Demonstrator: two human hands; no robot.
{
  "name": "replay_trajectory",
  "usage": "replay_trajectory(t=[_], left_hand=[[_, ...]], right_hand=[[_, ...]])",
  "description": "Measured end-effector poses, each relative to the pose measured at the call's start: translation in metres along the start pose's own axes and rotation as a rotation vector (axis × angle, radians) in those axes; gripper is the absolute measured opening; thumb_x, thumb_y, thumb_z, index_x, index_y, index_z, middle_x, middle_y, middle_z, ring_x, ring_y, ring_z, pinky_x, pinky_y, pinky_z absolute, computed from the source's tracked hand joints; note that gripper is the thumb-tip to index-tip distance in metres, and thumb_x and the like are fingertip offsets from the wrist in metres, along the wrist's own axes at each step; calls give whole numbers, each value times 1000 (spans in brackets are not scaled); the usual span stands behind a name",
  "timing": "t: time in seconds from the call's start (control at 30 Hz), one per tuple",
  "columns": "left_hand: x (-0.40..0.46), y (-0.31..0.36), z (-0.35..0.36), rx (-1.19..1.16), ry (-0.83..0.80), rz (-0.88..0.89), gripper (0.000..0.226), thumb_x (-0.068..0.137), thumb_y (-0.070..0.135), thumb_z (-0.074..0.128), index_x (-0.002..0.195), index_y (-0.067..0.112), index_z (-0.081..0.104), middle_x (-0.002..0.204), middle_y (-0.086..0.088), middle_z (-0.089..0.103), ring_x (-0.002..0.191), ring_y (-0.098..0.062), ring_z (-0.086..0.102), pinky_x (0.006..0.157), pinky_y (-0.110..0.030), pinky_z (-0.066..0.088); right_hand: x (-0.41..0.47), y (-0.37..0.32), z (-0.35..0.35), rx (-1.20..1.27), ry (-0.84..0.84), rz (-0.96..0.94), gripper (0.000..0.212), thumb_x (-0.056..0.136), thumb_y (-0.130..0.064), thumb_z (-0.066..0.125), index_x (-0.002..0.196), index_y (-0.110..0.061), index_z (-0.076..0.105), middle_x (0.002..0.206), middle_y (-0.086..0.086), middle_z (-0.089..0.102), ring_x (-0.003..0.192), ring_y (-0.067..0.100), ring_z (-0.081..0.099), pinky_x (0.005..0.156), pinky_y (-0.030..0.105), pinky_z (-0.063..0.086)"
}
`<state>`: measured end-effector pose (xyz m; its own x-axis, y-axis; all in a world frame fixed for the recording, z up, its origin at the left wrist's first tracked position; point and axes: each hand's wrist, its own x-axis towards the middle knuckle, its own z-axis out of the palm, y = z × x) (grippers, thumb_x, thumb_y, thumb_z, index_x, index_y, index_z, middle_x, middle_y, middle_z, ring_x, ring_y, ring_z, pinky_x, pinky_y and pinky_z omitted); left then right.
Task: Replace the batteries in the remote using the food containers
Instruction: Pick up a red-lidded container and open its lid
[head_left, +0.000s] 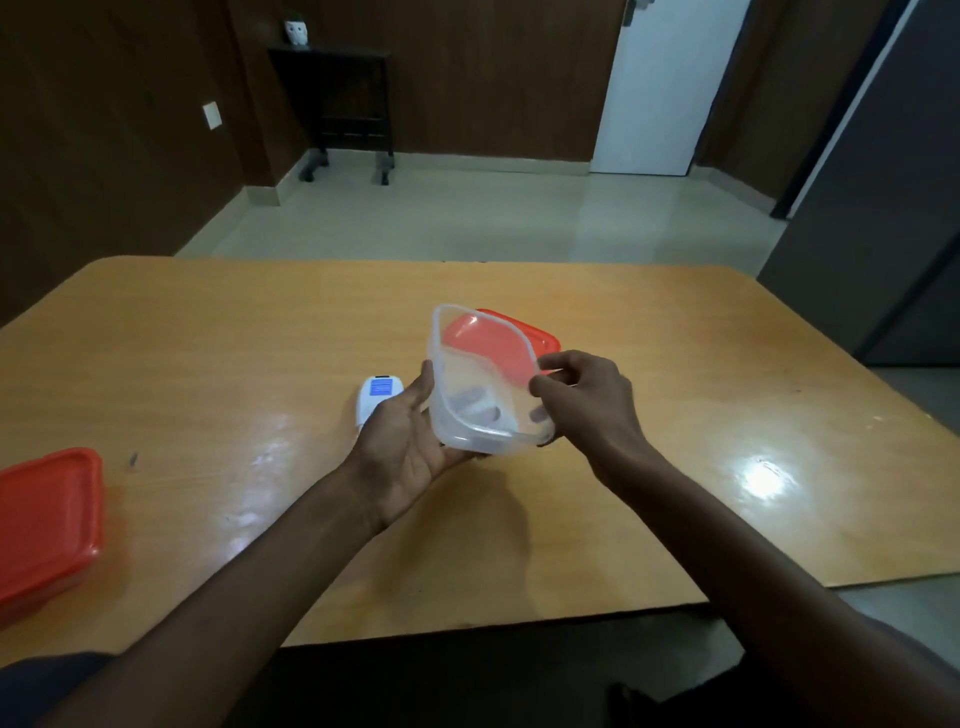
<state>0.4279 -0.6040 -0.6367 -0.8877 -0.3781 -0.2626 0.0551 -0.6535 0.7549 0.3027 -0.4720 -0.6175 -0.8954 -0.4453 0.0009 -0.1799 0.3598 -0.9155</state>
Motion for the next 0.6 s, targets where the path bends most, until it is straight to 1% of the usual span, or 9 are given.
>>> replay_trajectory(t=[0.07, 0.13, 0.2, 0.3, 0.37, 0.43, 0.47, 0.53, 0.6], left_hand=[[-2, -11, 6, 257, 101, 75, 32, 101, 33, 55, 131, 22, 63, 112, -9, 75, 94, -28, 73, 79, -43, 63], [-4, -21, 8, 481, 166, 180, 32, 97, 17, 63, 129, 21, 66, 92, -10, 71, 76, -22, 68, 64, -38, 62], [-9, -30, 12, 528, 113, 171, 29, 97, 6, 60, 121, 16, 71, 90, -12, 71, 73, -21, 65, 57, -35, 58], [-16, -43, 21, 517, 7, 40, 30, 100, 5, 52, 116, 19, 73, 110, -8, 75, 84, -27, 69, 61, -38, 60], [-15, -50, 23, 540, -19, -19, 27, 99, 8, 54, 117, 22, 69, 113, -5, 75, 86, -28, 71, 62, -39, 61], [-14, -53, 23, 575, -7, -32, 24, 97, 11, 59, 114, 25, 68, 112, -9, 75, 84, -27, 72, 62, -40, 61], [-13, -53, 23, 595, 11, -25, 24, 96, 12, 61, 115, 24, 69, 111, -11, 75, 83, -27, 72, 63, -40, 61], [-12, -50, 18, 645, 63, 10, 25, 94, 14, 65, 118, 18, 71, 108, -14, 75, 81, -27, 72, 66, -43, 62], [-9, -46, 11, 731, 121, 78, 22, 93, 17, 68, 113, 21, 74, 101, -15, 76, 75, -29, 72, 70, -52, 62]], right_hand=[[-4, 8, -22, -93, 77, -31, 34, 83, -12, 66, 116, -12, 71, 82, 1, 74, 61, 17, 72, 40, 22, 51], [-6, 17, -43, -154, 132, -48, 35, 81, -14, 66, 115, -13, 72, 82, -3, 72, 60, 20, 73, 44, 31, 58], [-8, 26, -60, -203, 160, -41, 35, 80, -14, 65, 115, -13, 71, 81, -5, 71, 61, 22, 73, 50, 41, 62], [-10, 40, -77, -298, 160, -20, 34, 81, -14, 62, 114, -12, 70, 80, -4, 71, 57, 24, 73, 57, 43, 64], [-9, 48, -82, -340, 128, 5, 36, 81, -15, 61, 115, -10, 69, 80, -2, 73, 54, 23, 72, 63, 43, 64], [-6, 51, -83, -377, 66, 22, 38, 82, -16, 62, 119, -9, 67, 84, 0, 74, 57, 23, 73, 68, 40, 64], [-4, 52, -83, -418, 37, 19, 40, 83, -18, 63, 121, -8, 67, 88, 2, 75, 63, 23, 74, 71, 38, 63], [-1, 51, -79, -613, 31, -51, 43, 85, -27, 66, 123, -9, 66, 101, 6, 74, 88, 26, 72, 77, 33, 56], [1, 47, -72, -822, 117, -216, 40, 88, -33, 65, 118, -8, 68, 105, 9, 72, 100, 31, 65, 78, 35, 49]])
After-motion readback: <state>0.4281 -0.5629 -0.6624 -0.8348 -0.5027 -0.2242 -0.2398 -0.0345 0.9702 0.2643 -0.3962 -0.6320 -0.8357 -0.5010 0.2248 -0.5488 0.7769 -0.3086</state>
